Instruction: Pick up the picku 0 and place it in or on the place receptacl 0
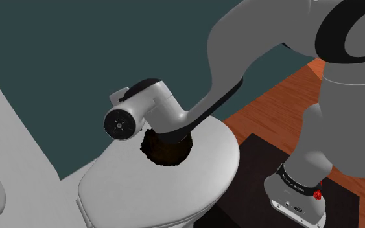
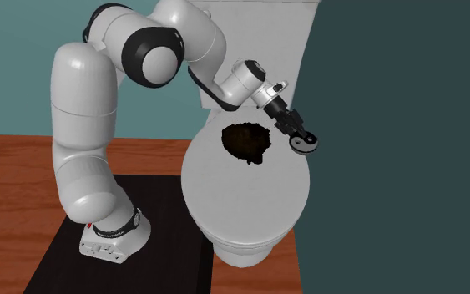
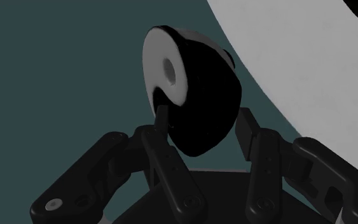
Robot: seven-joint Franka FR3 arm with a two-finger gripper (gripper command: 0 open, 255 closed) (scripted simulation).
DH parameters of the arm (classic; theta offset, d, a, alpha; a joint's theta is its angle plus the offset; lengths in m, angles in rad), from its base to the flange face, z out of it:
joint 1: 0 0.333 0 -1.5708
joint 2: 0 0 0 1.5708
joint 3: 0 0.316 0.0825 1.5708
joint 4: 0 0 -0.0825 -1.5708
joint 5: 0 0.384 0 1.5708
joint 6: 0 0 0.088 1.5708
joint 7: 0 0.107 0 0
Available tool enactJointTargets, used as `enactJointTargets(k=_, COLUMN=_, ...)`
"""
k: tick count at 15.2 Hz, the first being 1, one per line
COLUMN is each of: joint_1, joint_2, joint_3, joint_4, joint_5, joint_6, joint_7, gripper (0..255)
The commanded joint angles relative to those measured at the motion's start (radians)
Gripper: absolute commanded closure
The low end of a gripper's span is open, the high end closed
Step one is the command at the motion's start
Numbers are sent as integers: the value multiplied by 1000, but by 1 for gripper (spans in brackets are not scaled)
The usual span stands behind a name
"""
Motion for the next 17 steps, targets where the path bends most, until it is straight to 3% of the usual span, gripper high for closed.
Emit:
enactJointTargets(k=1, joint_1=-3, joint_2=-20, joint_3=1, joint_4=-2, joint_5=9, joint_6=-3, joint_7=-20, gripper=255)
enactJointTargets(k=17, joint_1=-11, joint_2=-147, joint_3=18, joint_4=21, joint_5=84, joint_6=-55, joint_7=-170, gripper=255)
